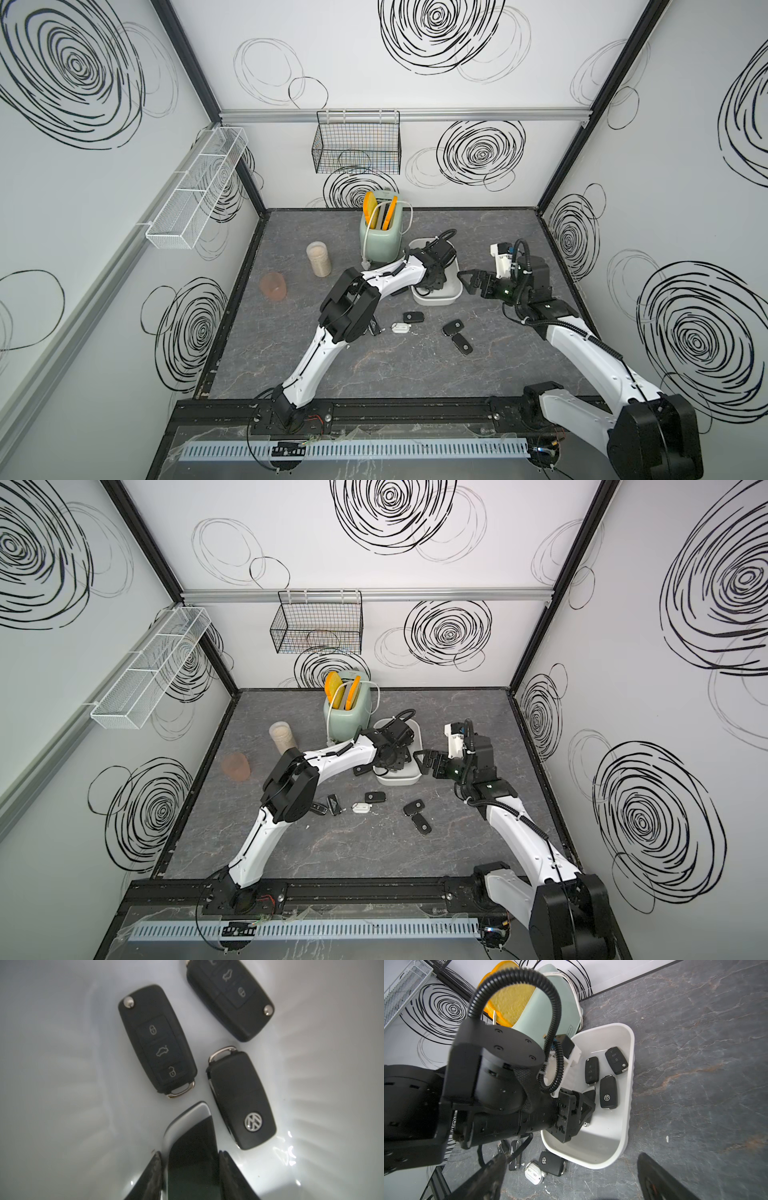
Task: Place the car key into the storage box
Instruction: Place the car key in the storage box.
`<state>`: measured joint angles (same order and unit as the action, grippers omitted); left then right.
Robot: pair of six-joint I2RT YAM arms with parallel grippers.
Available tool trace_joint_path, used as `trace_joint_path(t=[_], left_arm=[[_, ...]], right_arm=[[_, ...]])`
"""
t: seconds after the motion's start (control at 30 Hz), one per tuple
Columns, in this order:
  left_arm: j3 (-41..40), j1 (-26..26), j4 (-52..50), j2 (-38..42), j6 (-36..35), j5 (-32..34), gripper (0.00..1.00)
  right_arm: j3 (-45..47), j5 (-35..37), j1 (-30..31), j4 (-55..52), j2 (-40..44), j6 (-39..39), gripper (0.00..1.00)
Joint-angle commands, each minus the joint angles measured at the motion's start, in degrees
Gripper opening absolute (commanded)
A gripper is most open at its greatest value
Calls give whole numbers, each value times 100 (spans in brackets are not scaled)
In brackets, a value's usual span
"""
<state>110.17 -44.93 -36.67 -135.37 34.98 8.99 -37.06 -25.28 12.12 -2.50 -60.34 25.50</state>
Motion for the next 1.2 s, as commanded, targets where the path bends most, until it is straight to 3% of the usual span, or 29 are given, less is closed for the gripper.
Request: trace_joint_path(t=[0.0, 0.3, 0.63, 0.77, 0.93, 1.03, 1.07, 1.17], left_arm=[[172, 28, -51, -159, 65, -18, 31], [270, 23, -51, -67, 198, -113, 54], [-79, 28, 319, 949, 247, -51, 65], [-762, 60, 717, 1686, 281, -117, 71], [-2419, 130, 1635, 3008, 475, -352, 80], [-3370, 201, 2024, 3761, 619, -421, 91], [-3671, 232, 2120, 4014, 657, -439, 98], [-4470, 355, 2473, 4712, 830, -554, 98]], right_arm=[[-12, 14, -25, 73, 118, 26, 99], [-112, 24, -25, -199, -2, -30, 99], [-4, 390, -25, -951, -12, -249, 99], [203, 423, 5, -1118, 198, -212, 99], [442, 640, 280, -1333, 343, -204, 99], [556, 956, 684, -1407, 330, -97, 99], [581, 1086, 858, -1425, 315, -36, 99], [674, 1411, 1354, -1446, 253, 183, 99]])
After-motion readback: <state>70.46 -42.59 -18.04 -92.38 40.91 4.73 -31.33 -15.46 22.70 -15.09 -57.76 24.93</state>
